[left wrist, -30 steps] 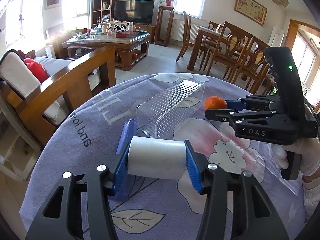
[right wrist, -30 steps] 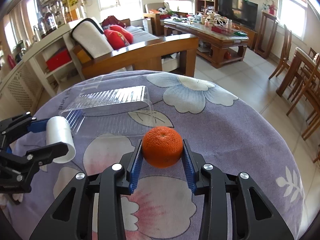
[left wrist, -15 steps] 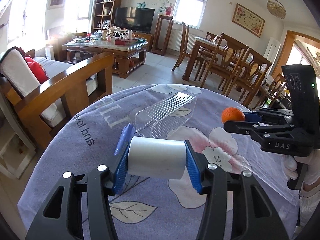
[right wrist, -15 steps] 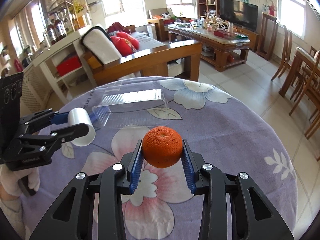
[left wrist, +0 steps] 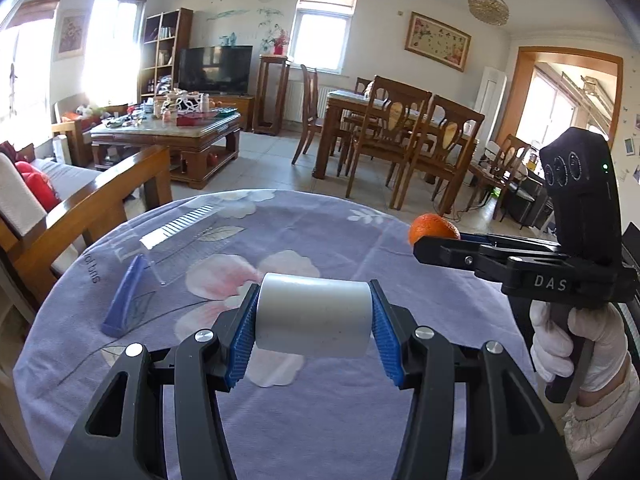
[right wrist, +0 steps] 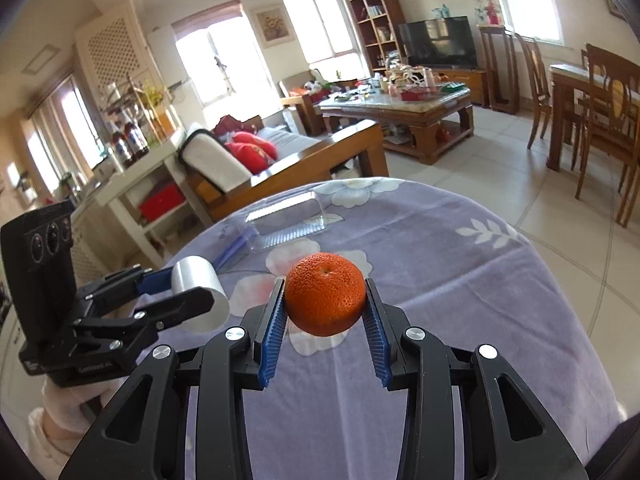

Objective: Collect trash
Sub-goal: 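Grasp the white paper cup with the left gripper while the right gripper grasps the orange, then carry the paper cup and orange in both grippers over the bin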

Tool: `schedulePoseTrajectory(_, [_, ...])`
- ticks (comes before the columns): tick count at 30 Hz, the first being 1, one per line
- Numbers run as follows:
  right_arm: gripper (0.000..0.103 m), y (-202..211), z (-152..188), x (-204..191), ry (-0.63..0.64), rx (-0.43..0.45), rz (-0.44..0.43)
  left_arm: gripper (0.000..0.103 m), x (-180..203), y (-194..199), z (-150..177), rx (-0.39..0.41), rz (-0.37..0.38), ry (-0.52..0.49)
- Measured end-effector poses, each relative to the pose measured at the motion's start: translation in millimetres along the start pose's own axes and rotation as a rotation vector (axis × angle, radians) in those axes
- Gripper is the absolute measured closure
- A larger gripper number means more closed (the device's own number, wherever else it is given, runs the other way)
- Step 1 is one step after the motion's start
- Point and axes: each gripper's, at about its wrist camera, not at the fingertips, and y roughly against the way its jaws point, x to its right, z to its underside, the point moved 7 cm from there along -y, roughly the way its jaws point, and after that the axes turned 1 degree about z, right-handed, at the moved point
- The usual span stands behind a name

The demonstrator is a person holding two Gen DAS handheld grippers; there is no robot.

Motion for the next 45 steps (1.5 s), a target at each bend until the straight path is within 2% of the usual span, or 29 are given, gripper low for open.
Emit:
schedulePoseTrajectory(5, [0.066, 62, 20, 37, -0.097, 0.084, 0.039, 0.051, 64, -4, 0, 0.010, 0.068, -0.050])
schedulePoseTrajectory(10, [0.066, 123, 40, 86, -0.190, 0.163, 0.128, 0.051, 123, -16, -1, 0.008, 0.124, -0.123])
schedulePoseTrajectory(14, [0.066, 169, 56, 129, -0.282, 0.229, 0.165, 0.051, 170, -28, -1, 0.002, 0.174, -0.181])
schedulePoseTrajectory(18, [0.066, 216, 77, 181, -0.376, 0.297, 0.254, 0.051, 220, -42, 2, -0.009, 0.228, -0.240])
schedulePoseTrajectory(21, [0.066, 247, 94, 218, -0.427, 0.321, 0.347, 0.051, 257, -52, 6, -0.021, 0.268, -0.285])
schedulePoseTrajectory(27, [0.066, 311, 131, 286, -0.562, 0.381, 0.471, 0.051, 321, -75, 8, -0.037, 0.338, -0.361])
schedulePoseTrajectory(31, [0.066, 343, 158, 325, -0.621, 0.390, 0.570, 0.051, 359, -89, 13, -0.053, 0.378, -0.410])
schedulePoseTrajectory(37, [0.066, 372, 198, 363, -0.683, 0.380, 0.655, 0.051, 398, -118, 28, -0.094, 0.414, -0.450])
schedulePoseTrajectory(42, [0.066, 382, 224, 388, -0.721, 0.324, 0.744, 0.051, 420, -145, 38, -0.134, 0.416, -0.480])
schedulePoseTrajectory(45, [0.066, 376, 231, 389, -0.727, 0.291, 0.771, 0.051, 435, -158, 48, -0.156, 0.419, -0.510])
